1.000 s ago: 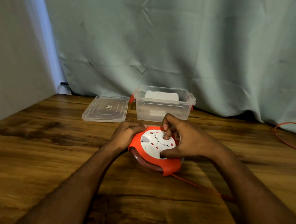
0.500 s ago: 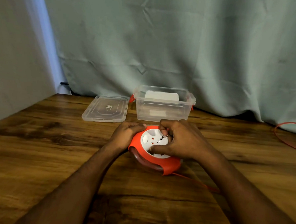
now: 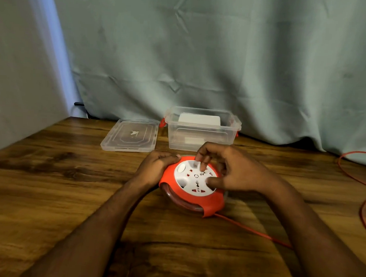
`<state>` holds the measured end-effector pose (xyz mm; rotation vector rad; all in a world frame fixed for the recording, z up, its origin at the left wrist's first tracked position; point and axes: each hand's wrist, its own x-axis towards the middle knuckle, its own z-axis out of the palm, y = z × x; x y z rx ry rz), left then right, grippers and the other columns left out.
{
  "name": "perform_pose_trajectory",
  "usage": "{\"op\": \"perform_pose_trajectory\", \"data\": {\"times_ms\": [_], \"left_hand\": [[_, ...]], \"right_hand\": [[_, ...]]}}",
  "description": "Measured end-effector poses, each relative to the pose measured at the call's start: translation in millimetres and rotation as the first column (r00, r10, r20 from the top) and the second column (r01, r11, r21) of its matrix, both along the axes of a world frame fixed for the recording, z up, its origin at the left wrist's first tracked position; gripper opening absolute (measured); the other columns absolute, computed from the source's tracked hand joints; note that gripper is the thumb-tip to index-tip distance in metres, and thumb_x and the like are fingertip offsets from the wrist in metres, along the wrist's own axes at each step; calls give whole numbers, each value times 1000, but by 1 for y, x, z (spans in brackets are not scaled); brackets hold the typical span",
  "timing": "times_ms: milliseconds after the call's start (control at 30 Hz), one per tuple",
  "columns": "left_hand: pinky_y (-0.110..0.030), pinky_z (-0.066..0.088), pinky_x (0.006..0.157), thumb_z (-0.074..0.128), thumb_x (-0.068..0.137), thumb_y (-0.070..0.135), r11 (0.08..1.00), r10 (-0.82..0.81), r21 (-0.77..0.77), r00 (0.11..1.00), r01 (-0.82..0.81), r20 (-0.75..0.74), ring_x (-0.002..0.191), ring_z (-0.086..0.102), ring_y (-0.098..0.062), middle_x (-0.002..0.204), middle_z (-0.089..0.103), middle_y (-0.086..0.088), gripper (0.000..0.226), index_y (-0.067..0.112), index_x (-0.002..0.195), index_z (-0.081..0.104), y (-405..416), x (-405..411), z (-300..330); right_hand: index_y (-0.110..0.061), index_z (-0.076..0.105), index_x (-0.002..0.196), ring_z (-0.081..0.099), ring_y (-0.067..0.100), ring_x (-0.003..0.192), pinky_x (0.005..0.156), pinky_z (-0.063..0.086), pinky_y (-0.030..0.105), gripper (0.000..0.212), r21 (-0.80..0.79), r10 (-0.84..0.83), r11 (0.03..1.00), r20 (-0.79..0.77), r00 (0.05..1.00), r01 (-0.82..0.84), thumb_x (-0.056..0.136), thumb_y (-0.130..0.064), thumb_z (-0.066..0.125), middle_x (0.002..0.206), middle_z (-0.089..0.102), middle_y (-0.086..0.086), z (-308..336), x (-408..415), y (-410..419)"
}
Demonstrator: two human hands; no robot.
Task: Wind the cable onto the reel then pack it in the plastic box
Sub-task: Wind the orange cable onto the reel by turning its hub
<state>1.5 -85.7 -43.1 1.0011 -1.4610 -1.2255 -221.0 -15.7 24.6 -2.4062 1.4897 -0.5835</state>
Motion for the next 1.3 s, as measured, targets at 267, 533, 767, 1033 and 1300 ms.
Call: {"op": "perform_pose_trajectory", "data": {"times_ms": [267,533,767,1033,1300], "left_hand": [[-47,54,76,65,94,19,1000,-18,-1,1000,18,15,78,69,-42,88,75,-28,24,3,81,79,2,1,2],[-40,55,73,65,94,19,999,-52,5,998,52,42,73,71,-35,86,77,-22,21,9,82,80,6,0,6],[-35,53,68,67,92,21,999,-40,35,999,39,30,65,70,-31,79,77,-20,21,12,78,81,6,1,4],[-32,54,64,66,93,20,1000,-20,15,999,19,27,64,70,-28,79,77,-19,22,10,78,78,7,0,7],[-35,52,67,65,94,19,1000,-23,-20,999,23,35,70,69,-36,84,74,-27,24,4,81,78,9,0,7]], "right_hand": [[-35,48,148,60,-11,63,57,44,10,88,97,73,992,75,995,-80,76,-6,89,123,76,-13,-2,-10,-8],[-45,39,145,61,-2,62,58,49,17,97,99,88,991,63,994,-94,73,-5,90,121,75,-11,-1,-5,-1],[-52,37,128,60,-1,69,60,49,29,87,11,-17,1000,-40,999,18,66,-44,97,94,73,-10,-3,6,6],[-46,44,115,61,3,71,63,53,36,72,-121,-87,990,-129,988,71,62,-61,90,81,69,-10,-8,13,6],[-37,57,103,53,1,71,60,37,26,58,-164,-188,973,-145,971,164,65,-71,85,72,58,-16,-10,24,6]]}}
